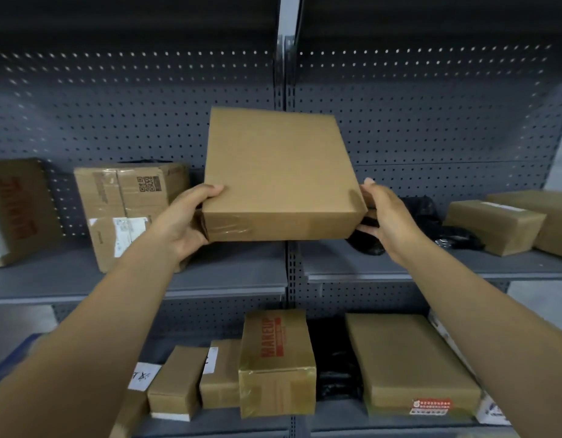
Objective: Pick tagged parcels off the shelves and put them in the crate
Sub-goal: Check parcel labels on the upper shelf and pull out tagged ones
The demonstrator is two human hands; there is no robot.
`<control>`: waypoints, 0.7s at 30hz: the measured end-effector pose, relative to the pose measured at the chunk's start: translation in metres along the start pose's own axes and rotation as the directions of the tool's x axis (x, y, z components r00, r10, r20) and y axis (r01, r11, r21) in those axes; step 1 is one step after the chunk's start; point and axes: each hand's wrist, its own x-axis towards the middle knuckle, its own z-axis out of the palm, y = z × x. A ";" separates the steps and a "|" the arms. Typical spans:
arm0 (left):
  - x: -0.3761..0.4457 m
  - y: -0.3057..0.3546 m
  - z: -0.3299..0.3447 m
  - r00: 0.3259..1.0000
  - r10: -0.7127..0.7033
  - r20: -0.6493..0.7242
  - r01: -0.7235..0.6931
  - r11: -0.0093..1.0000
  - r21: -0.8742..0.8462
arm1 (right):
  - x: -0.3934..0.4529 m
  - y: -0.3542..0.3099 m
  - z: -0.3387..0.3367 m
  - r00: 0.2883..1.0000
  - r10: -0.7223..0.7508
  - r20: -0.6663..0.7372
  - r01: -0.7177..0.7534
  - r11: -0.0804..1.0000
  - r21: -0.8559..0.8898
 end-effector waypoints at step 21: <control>-0.011 0.041 0.063 0.962 -0.107 0.252 -0.028 0.878 0.479 | -0.021 -0.028 0.058 0.884 -0.459 -0.087 0.290 0.685 -0.669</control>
